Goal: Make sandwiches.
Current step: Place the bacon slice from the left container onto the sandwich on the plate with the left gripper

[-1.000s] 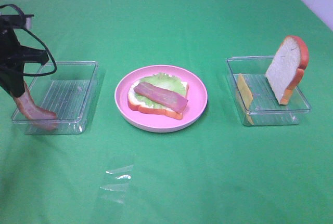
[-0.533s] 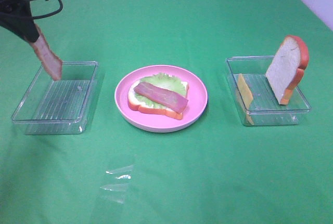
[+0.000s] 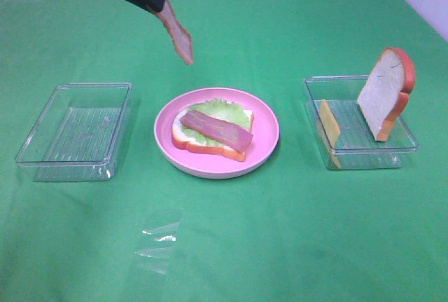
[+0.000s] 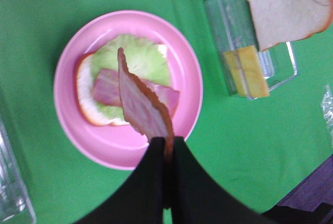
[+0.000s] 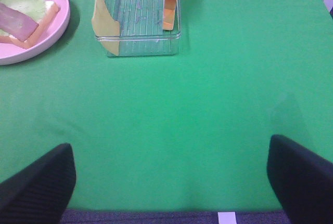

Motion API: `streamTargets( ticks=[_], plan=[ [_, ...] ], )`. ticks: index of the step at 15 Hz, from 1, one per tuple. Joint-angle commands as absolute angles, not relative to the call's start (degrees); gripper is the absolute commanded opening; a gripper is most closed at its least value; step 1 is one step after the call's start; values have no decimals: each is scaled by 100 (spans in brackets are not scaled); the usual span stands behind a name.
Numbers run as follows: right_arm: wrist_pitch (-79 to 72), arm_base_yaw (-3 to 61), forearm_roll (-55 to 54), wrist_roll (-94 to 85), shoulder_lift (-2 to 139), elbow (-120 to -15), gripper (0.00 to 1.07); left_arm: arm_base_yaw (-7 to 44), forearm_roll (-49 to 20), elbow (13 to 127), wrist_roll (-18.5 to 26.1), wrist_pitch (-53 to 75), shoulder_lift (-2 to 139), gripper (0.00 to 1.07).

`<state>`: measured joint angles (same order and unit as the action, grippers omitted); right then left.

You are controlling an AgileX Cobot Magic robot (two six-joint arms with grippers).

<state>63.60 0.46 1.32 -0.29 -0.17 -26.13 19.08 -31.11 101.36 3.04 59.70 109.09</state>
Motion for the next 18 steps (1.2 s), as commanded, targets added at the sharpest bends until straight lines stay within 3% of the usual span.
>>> streamTargets(
  ticks=[1, 5, 11, 15, 18],
  plan=[
    [6343, 46, 138, -63, -149, -2595, 96, 2217, -3501, 10159, 567, 5667, 11207, 0],
    [6343, 46, 138, -63, -149, -2595, 96, 2630, -4068, 10159, 980, 5546, 11940, 0],
    [6343, 46, 138, -63, -149, -2595, 96, 2888, -4320, 10823, 1255, 5518, 12949, 0],
    [6343, 46, 132, -63, -149, -2595, 96, 2853, -4022, 11138, 1175, 5529, 13138, 0],
    [6343, 46, 132, -63, -149, -2595, 96, 2842, -3272, 11138, 894, 5678, 13144, 0]
  ],
)
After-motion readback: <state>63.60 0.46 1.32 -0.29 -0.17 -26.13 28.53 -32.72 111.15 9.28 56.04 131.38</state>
